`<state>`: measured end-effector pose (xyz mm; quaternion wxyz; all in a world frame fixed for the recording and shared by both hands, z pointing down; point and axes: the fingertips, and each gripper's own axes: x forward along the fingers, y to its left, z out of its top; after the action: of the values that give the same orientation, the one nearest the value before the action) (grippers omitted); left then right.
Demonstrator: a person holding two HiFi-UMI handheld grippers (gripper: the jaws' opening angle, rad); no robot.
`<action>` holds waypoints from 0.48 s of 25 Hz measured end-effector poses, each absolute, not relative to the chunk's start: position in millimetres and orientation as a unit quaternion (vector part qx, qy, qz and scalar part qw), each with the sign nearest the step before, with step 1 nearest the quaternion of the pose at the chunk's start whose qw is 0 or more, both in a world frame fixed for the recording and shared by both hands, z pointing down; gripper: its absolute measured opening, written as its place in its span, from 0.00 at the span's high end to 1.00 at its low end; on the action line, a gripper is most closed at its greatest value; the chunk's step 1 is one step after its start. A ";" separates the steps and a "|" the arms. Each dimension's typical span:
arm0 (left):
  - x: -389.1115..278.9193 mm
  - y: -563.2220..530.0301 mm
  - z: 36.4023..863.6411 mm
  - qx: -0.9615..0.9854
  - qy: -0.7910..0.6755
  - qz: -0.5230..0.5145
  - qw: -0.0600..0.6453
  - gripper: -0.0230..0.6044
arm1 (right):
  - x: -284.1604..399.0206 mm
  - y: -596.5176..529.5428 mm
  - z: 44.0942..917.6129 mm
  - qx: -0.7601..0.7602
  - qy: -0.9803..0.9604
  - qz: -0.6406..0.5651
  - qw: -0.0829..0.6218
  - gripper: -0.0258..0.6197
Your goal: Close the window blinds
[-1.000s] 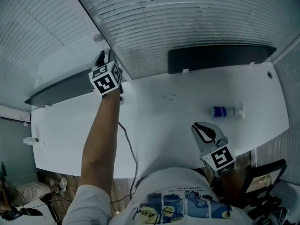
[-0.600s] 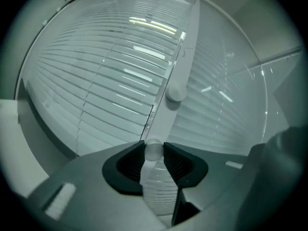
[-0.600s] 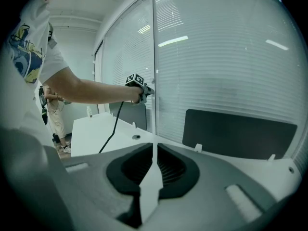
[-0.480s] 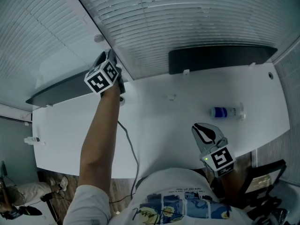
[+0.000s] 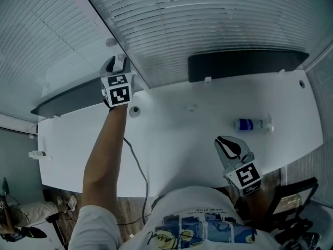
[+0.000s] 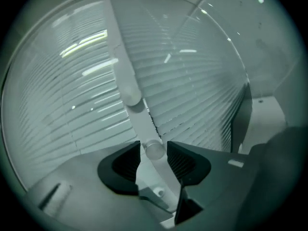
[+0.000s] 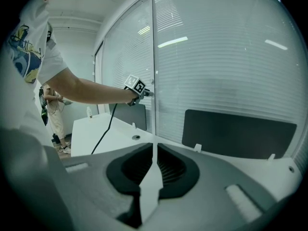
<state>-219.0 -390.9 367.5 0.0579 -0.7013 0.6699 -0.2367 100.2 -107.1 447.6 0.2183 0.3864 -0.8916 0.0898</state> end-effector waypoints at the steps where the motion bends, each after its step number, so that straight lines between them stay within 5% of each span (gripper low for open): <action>1: -214.3 -389.3 366.3 -0.698 0.658 -0.267 0.091 0.68 | 100.6 -106.6 448.6 0.385 -0.892 0.092 0.216 0.93; 12: -203.8 -387.9 390.6 -0.569 0.466 -0.554 0.390 0.68 | 94.2 -104.3 445.4 0.382 -0.894 0.100 0.213 0.93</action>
<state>-203.8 -387.9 390.6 0.3901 -0.5690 0.4658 -0.5541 94.2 -104.3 445.4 0.2130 0.3818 -0.8937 0.1003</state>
